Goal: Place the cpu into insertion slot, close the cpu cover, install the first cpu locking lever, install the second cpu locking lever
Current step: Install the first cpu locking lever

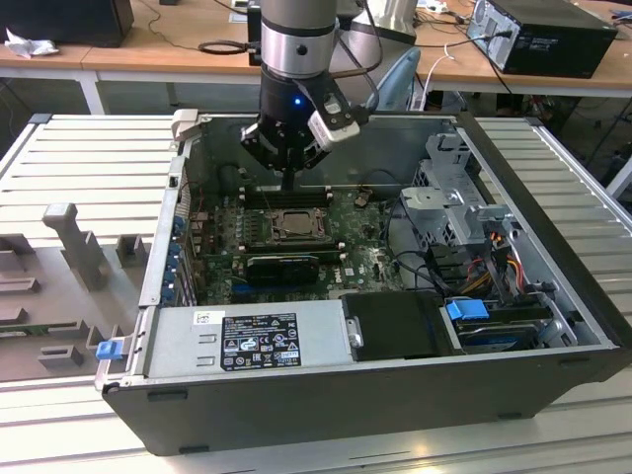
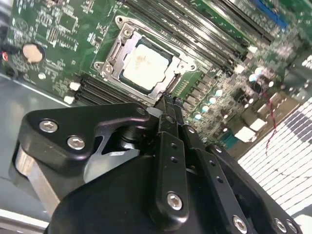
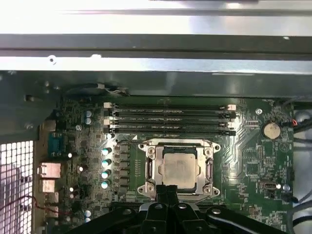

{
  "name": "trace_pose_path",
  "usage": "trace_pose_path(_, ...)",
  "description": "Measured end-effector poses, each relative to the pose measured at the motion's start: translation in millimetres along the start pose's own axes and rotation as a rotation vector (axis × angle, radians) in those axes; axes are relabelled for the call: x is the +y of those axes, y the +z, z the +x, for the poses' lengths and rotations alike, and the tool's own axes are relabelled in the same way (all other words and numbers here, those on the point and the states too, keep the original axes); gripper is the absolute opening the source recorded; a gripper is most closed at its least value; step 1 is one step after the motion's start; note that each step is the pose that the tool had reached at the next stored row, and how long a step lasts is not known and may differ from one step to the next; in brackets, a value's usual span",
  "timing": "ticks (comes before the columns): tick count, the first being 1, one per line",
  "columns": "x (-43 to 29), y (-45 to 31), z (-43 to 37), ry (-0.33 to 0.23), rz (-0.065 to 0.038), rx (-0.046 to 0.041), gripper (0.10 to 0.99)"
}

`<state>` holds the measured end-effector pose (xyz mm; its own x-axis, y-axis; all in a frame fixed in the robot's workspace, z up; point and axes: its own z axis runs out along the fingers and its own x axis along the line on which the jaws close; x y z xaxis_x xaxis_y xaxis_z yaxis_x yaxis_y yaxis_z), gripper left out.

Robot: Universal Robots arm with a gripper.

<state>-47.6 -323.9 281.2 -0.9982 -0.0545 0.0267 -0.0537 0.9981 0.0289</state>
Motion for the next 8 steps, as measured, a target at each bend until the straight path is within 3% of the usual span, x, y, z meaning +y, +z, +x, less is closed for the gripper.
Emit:
trace_pose_path(3, -0.1, 0.8, 0.0, -0.105, 0.003, 0.0028, 0.106)
trace_pose_path(6, 0.0, 1.1, 0.9, -0.117, 0.001, 0.0028, 0.106)
trace_pose_path(8, 0.3, 1.3, 6.7, -0.117, 0.000, 0.0026, 0.106)
